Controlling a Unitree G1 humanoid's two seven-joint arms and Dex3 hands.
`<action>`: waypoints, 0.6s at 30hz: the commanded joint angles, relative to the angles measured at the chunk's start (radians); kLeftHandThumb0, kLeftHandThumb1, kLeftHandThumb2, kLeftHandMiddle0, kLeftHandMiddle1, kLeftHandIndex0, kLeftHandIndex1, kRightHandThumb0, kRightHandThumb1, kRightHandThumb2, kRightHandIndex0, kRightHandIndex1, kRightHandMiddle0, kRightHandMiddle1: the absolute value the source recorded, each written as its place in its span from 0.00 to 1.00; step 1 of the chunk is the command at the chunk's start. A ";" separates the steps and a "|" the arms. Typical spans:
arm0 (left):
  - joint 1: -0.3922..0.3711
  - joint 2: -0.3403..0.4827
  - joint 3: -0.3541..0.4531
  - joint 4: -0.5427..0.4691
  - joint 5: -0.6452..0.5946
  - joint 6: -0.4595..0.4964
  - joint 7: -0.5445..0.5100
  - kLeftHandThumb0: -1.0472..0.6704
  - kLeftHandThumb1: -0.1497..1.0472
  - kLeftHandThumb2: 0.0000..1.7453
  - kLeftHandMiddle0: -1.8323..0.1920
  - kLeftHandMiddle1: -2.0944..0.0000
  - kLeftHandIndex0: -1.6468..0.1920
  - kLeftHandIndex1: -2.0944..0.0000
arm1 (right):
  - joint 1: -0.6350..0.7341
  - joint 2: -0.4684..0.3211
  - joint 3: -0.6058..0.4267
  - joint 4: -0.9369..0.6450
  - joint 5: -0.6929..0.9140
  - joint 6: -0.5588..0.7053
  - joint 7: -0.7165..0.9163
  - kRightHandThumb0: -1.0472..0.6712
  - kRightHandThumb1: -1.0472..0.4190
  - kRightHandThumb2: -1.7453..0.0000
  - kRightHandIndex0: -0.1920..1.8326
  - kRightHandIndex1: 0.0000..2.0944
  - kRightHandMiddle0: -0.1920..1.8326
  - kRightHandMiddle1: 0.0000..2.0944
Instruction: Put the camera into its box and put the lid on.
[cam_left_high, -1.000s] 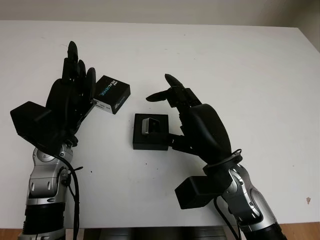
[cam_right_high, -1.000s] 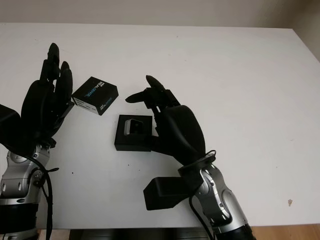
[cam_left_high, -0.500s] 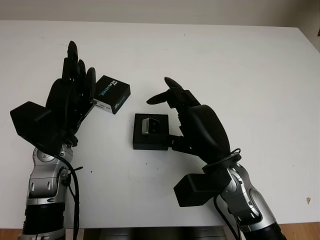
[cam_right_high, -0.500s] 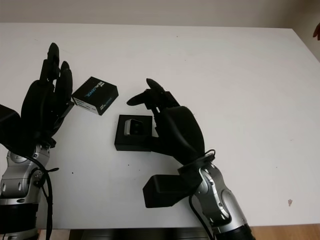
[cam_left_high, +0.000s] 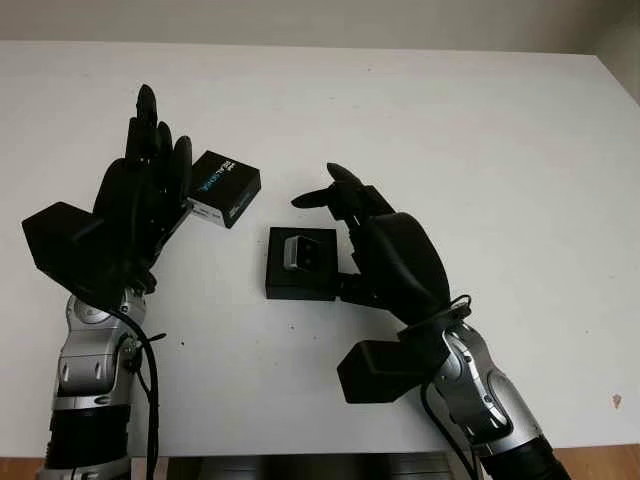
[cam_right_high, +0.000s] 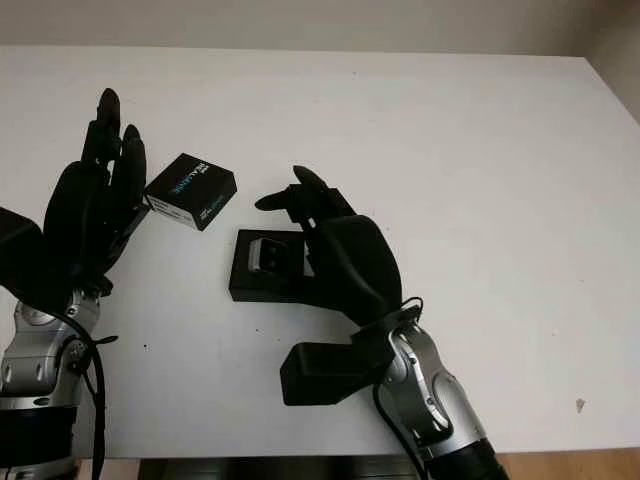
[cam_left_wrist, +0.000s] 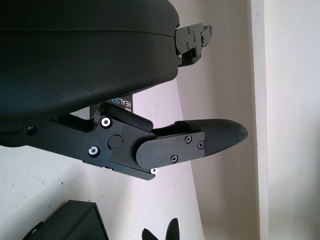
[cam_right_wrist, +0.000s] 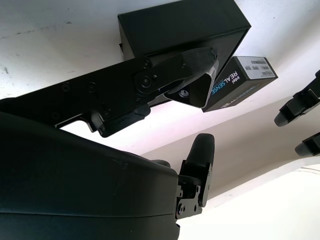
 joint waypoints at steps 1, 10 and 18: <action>0.004 0.007 -0.001 -0.022 0.004 0.005 0.001 0.20 1.00 0.32 1.00 1.00 1.00 1.00 | -0.005 -0.005 0.005 0.003 -0.006 0.006 -0.006 0.22 0.08 0.97 0.18 0.08 0.09 0.55; 0.004 0.007 -0.003 -0.023 0.004 0.007 -0.001 0.20 1.00 0.32 1.00 1.00 1.00 1.00 | -0.004 -0.006 0.007 0.003 -0.003 0.007 -0.012 0.25 0.06 0.97 0.18 0.08 0.10 0.58; 0.003 0.003 0.000 -0.021 0.003 -0.008 0.003 0.21 1.00 0.32 1.00 1.00 1.00 1.00 | -0.004 -0.017 0.015 0.001 -0.028 0.022 -0.002 0.26 0.06 0.97 0.18 0.08 0.10 0.62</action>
